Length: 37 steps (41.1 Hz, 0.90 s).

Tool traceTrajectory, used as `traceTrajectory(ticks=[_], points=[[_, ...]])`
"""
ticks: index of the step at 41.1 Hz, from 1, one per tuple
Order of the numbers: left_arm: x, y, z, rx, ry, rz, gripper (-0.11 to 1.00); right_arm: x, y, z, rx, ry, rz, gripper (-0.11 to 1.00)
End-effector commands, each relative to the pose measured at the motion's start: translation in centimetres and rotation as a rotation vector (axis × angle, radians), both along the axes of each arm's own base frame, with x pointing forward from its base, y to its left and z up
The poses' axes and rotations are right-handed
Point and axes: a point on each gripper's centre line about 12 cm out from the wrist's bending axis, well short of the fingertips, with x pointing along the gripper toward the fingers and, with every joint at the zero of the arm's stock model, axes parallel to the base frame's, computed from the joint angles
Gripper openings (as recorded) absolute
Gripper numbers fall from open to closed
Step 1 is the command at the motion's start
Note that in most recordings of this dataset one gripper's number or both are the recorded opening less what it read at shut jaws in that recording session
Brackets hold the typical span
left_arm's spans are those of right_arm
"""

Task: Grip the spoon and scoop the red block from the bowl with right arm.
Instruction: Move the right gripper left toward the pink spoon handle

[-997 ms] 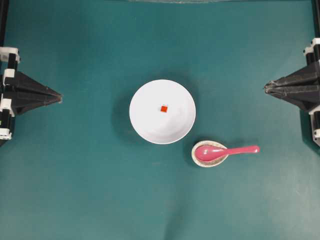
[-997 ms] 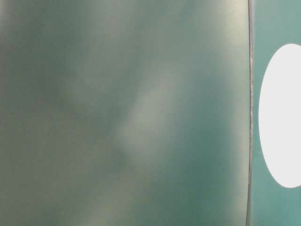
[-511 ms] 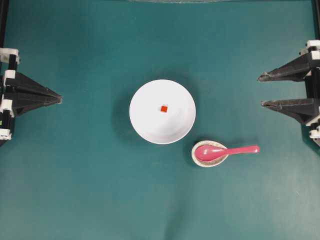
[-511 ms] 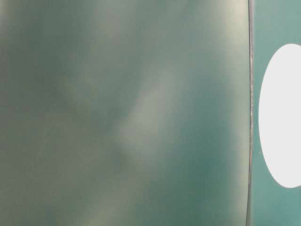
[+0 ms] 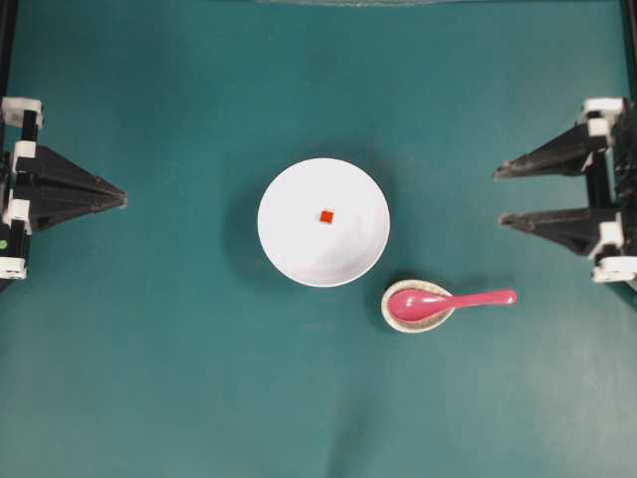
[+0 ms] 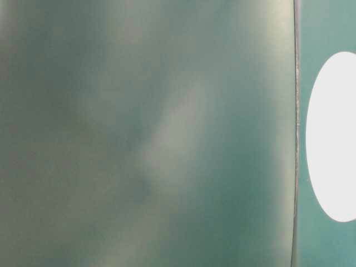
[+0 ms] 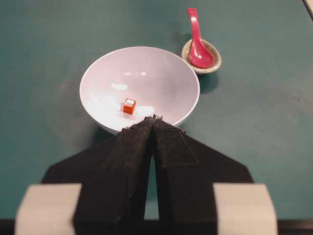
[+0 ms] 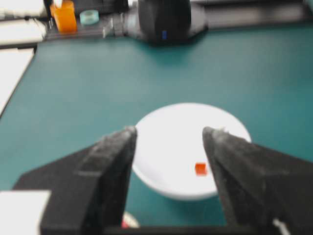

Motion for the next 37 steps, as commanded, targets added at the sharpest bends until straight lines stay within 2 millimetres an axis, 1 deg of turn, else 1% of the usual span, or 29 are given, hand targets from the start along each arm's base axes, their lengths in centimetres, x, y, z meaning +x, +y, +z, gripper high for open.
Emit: traceTrajectory(ticks=[1,5,9,19,32,37], points=[[0.3,0.0,0.9,0.004,-0.018,-0.002,0.01,0.3,0.3,-0.9,0.007,0.0,0.009,0.6],[0.3,-0.1,0.8,0.004,-0.017,-0.004,0.01,0.4,0.5,-2.2,0.022,-0.01,0.014,0.6],[0.3,0.0,0.9,0.003,-0.018,-0.002,0.01,0.4,1.0,-4.0,0.042,-0.017,0.022,0.6],[0.3,-0.1,0.8,0.006,-0.017,-0.004,0.01,0.5,3.2,-8.2,0.102,-0.008,0.049,0.6],[0.3,-0.1,0.8,0.004,-0.017,-0.004,0.01,0.7,5.9,-12.7,0.078,0.068,0.067,0.6],[0.4,0.0,0.7,0.004,-0.015,-0.002,0.01,0.6,6.3,-14.3,0.055,0.103,0.06,0.6]])
